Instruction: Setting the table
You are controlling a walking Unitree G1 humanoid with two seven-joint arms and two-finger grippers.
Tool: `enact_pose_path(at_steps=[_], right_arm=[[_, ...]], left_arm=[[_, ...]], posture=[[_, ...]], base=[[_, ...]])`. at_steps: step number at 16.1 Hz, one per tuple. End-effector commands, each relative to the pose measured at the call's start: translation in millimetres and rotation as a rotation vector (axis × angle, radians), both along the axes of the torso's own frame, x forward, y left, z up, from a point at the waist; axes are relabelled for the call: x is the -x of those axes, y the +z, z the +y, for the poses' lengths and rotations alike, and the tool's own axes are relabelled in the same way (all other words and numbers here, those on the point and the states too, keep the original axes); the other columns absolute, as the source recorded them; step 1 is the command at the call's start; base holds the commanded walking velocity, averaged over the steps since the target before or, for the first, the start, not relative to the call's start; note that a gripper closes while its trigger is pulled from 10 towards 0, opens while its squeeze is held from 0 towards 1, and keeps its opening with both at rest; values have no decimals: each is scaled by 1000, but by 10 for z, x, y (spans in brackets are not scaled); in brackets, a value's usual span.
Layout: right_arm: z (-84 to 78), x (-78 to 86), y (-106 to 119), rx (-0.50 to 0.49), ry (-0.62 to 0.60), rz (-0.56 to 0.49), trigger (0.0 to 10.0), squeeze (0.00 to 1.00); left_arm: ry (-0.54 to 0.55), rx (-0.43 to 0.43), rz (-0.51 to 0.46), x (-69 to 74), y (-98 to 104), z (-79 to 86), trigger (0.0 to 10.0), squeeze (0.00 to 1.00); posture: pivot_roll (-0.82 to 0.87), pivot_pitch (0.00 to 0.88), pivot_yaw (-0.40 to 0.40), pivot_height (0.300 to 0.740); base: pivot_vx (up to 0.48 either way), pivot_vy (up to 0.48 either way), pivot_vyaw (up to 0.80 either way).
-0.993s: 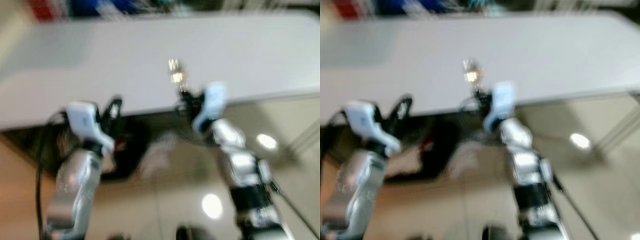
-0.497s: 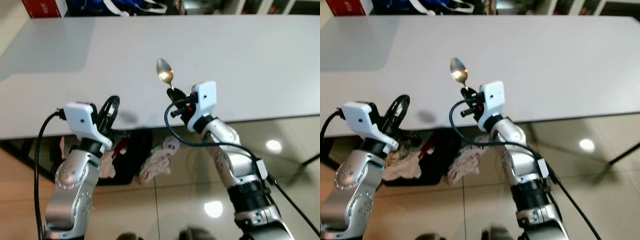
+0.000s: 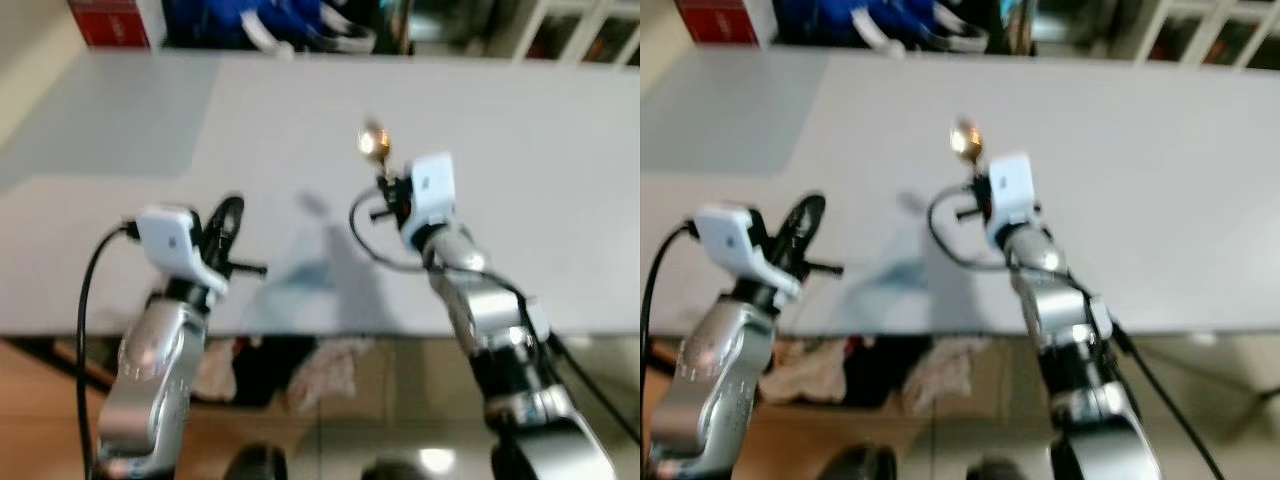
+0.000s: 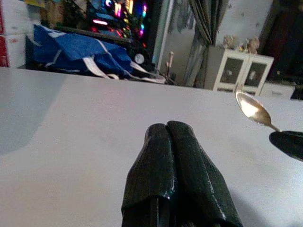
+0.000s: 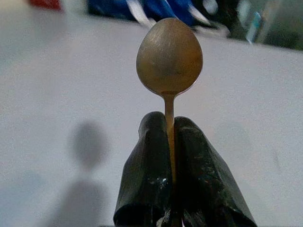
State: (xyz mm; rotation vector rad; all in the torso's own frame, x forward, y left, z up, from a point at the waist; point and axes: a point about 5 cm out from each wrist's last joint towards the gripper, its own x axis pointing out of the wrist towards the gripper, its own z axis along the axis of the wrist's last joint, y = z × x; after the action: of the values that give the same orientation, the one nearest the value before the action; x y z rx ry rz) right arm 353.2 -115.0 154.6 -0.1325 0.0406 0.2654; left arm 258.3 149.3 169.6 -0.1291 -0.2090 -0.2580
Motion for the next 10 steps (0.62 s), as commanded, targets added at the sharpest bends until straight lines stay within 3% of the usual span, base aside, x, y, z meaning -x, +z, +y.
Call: enact_pose_path(at_steps=[1,4,8,9,10], right_arm=[[-182,-34,-32,34,-79,22,10000,0],[-416,-93,-124,120,-182,103,10000,0],[-430,-117,-237,104,-186,160,10000,0],[-434,-140,-268,111,-198,175,10000,67],[-449,-163,-281,121,-215,179,10000,231]], left_arm=[[-35,-12,13,10,-24,-98,10000,0],[-36,-6,19,37,-31,-101,10000,0],[-28,-1,31,83,-41,-86,10000,0],[-29,-3,34,100,-43,-93,10000,0],[-29,-5,37,115,-44,-100,10000,0]], posture=[[-128,116,-15,740],[-121,124,-14,740],[-118,142,-5,740],[-114,146,-4,740],[-106,152,-3,740]], base=[[0,0,0],[0,0,0],[0,0,0],[0,0,0],[0,0,0]])
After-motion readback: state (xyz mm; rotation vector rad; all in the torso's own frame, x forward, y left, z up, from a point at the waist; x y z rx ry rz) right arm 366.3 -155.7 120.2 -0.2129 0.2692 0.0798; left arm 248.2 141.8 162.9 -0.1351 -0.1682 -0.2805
